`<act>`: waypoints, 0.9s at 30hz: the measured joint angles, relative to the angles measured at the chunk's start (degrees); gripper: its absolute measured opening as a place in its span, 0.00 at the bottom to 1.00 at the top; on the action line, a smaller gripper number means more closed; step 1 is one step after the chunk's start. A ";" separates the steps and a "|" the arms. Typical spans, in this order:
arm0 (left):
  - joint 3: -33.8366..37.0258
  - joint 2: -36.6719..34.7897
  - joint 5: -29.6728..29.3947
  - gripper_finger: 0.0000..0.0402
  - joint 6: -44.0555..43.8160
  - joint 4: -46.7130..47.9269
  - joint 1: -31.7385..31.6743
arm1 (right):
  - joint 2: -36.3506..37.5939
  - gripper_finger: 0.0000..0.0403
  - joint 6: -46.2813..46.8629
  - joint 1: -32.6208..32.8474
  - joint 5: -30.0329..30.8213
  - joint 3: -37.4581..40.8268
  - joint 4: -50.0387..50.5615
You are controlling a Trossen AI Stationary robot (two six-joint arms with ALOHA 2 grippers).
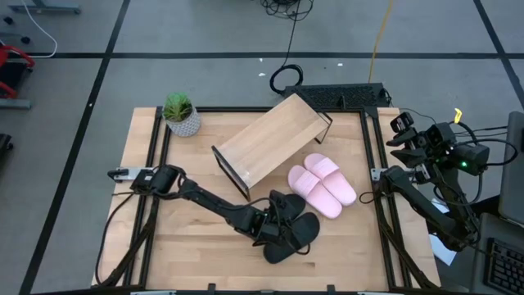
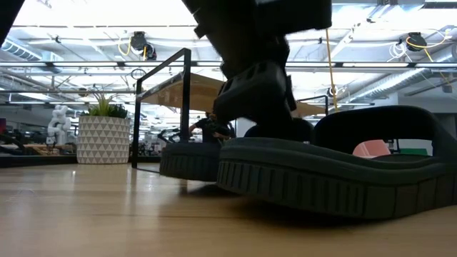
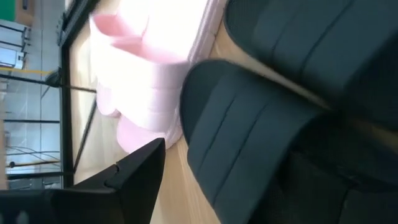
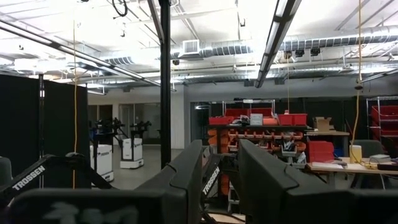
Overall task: Pick and place slides into the shelf
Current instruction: Put the left black slide on the shelf
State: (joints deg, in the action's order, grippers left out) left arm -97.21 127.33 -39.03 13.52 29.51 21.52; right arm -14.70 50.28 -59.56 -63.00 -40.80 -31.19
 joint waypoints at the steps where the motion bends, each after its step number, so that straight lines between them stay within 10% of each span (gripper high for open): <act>1: 0.44 0.00 0.15 0.73 -0.02 0.08 -0.06 | 0.00 0.23 0.00 -0.02 0.00 0.00 0.01; 12: 1.53 0.01 0.40 0.66 4.05 -2.52 -0.92 | 0.00 0.23 0.01 0.01 0.13 0.00 -0.01; 27: 0.83 0.02 7.99 0.03 0.79 -3.36 -0.77 | 0.00 0.23 -1.20 -0.02 1.62 0.00 2.47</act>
State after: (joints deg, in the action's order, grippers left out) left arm -96.38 127.35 -31.04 14.31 26.15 20.75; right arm -14.70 49.08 -59.57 -61.39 -40.80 -28.73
